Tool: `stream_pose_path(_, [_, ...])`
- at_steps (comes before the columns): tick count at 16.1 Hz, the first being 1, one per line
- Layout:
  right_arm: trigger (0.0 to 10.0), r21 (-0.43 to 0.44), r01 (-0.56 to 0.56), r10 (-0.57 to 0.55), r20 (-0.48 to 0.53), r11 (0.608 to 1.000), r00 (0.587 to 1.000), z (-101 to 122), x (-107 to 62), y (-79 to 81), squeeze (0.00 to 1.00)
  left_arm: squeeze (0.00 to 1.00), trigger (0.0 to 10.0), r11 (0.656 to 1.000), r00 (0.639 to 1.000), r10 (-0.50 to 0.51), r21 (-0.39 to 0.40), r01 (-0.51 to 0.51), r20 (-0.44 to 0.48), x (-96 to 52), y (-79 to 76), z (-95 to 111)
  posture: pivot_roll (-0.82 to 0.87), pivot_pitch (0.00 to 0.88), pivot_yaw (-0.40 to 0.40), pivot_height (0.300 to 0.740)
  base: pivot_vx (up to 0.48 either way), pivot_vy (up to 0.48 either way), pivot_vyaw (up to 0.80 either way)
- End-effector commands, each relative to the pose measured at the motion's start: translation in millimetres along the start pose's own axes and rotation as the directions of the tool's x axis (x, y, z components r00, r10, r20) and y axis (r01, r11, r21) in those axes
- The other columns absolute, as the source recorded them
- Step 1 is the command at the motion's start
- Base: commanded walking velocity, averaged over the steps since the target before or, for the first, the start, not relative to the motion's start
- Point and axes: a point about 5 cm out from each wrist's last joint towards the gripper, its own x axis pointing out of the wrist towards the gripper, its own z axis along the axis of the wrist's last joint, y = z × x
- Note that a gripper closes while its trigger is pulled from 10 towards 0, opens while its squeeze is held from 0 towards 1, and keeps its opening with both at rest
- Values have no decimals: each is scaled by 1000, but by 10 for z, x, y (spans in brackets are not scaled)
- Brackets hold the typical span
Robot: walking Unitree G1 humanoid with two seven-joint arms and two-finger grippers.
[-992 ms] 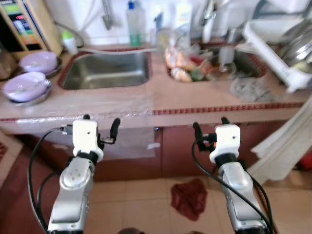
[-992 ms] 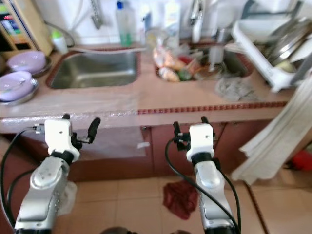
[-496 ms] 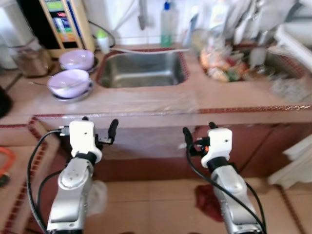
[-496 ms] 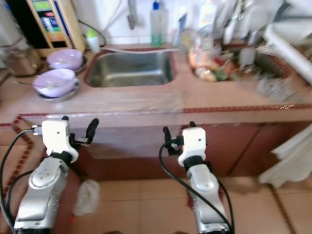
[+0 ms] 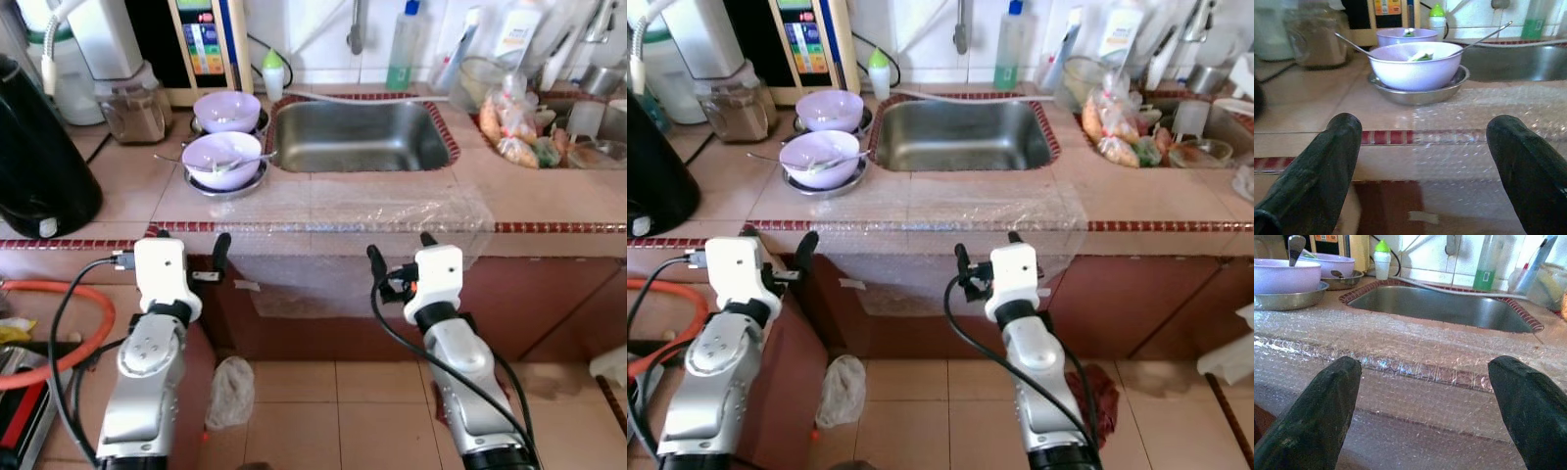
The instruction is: Kitchen organization
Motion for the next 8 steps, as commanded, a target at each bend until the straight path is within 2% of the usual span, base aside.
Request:
stream_pose_path(1, [10000, -8, 1, -1, 15, 1000, 1000, 30, 1, -38, 0, 0, 10000, 1000, 999, -14, -1, 15, 37, 41, -49, 103, 6, 0, 50, 740, 0, 0, 0])
stream_pose_path(3, [10000, -17, 7, -7, 33, 1000, 999, 49, -6, -49, 0, 0, 10000, 1000, 999, -25, -3, 25, 47, 36, -69, 125, 7, 0, 47, 740, 0, 0, 0])
stream_pose_path(7, [10000, -30, 27, -26, 46, 999, 999, 76, 14, -91, 0, 0, 10000, 999, 996, -46, 8, 46, 72, 34, -117, 170, 6, 0, 45, 740, 0, 0, 530])
stream_pose_path(8, [10000, -32, 35, -33, 51, 999, 998, 85, 22, -103, 0, 0, 10000, 999, 996, -48, 7, 48, 76, 40, -125, 187, 6, 0, 45, 740, 240, 0, 500])
